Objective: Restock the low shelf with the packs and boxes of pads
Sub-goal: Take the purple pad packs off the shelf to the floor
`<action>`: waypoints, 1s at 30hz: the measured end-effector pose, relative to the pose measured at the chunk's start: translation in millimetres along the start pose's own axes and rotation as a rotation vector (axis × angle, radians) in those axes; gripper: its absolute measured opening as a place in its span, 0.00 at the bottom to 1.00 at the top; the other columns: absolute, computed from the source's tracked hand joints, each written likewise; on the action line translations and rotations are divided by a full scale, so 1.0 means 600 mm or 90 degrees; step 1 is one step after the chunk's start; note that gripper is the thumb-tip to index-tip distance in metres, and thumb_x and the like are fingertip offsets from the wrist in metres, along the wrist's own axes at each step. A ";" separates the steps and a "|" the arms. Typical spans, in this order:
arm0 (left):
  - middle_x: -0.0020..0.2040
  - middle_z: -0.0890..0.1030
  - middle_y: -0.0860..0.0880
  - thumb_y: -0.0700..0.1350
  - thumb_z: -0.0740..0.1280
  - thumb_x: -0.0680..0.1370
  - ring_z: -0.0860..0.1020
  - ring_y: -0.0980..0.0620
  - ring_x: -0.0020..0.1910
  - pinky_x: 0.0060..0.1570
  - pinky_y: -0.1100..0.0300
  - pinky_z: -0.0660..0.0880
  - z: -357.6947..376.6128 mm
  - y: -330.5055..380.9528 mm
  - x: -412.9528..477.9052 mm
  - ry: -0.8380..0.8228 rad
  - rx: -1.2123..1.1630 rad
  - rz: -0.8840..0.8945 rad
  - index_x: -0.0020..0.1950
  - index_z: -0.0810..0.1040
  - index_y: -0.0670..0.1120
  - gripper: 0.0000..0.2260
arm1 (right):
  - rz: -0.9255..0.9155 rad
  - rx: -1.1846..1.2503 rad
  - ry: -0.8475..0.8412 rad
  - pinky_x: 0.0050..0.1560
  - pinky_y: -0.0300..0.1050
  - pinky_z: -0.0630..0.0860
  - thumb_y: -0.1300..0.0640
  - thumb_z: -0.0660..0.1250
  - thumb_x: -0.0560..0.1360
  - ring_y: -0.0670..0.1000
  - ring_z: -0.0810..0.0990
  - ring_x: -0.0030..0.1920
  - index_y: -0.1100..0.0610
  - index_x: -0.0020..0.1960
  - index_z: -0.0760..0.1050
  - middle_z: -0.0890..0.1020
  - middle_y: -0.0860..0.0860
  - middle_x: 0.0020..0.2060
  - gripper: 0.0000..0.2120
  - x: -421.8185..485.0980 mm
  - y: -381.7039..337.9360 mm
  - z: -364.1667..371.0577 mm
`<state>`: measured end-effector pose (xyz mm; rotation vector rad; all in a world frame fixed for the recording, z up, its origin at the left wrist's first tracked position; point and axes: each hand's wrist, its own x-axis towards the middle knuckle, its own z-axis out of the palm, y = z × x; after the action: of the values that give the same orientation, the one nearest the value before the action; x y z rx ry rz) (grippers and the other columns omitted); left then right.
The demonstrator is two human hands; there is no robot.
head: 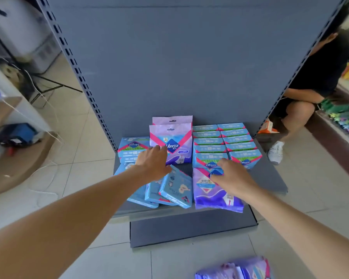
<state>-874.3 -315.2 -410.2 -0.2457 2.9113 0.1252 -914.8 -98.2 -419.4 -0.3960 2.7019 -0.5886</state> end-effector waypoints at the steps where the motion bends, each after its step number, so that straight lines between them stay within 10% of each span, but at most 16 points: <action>1: 0.61 0.75 0.45 0.51 0.65 0.77 0.76 0.43 0.58 0.46 0.54 0.71 -0.001 -0.011 0.014 0.005 0.008 -0.003 0.65 0.68 0.43 0.20 | -0.005 -0.005 0.006 0.33 0.42 0.72 0.52 0.67 0.73 0.51 0.79 0.43 0.55 0.44 0.69 0.78 0.50 0.41 0.08 0.013 -0.008 0.003; 7: 0.63 0.74 0.44 0.45 0.66 0.77 0.75 0.42 0.60 0.50 0.51 0.74 -0.004 -0.065 0.101 0.043 0.007 -0.013 0.66 0.68 0.43 0.19 | -0.008 0.062 0.085 0.55 0.50 0.75 0.58 0.68 0.72 0.57 0.78 0.58 0.61 0.60 0.72 0.79 0.56 0.58 0.18 0.103 -0.060 0.022; 17: 0.63 0.73 0.40 0.39 0.70 0.74 0.75 0.40 0.59 0.55 0.50 0.73 0.054 -0.102 0.221 0.117 -0.283 -0.121 0.66 0.68 0.41 0.22 | 0.006 0.171 0.146 0.53 0.52 0.77 0.63 0.69 0.71 0.56 0.79 0.52 0.63 0.57 0.73 0.80 0.58 0.51 0.16 0.217 -0.089 0.063; 23: 0.58 0.72 0.43 0.49 0.75 0.71 0.72 0.42 0.58 0.53 0.49 0.74 0.065 -0.112 0.221 0.032 -0.143 -0.094 0.57 0.77 0.45 0.18 | 0.032 0.187 0.159 0.49 0.55 0.77 0.65 0.69 0.69 0.60 0.80 0.48 0.67 0.53 0.74 0.82 0.60 0.46 0.14 0.225 -0.077 0.067; 30: 0.47 0.81 0.42 0.35 0.65 0.75 0.73 0.39 0.41 0.40 0.55 0.65 0.059 -0.110 0.205 0.187 -0.219 0.019 0.48 0.75 0.41 0.04 | 0.030 0.201 0.135 0.42 0.46 0.76 0.65 0.74 0.63 0.55 0.81 0.45 0.62 0.52 0.73 0.82 0.55 0.47 0.20 0.222 -0.064 0.062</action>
<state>-973.8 -395.5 -476.1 -0.2976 3.1688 0.6483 -1012.9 -189.6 -470.1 -0.1945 2.7373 -1.0789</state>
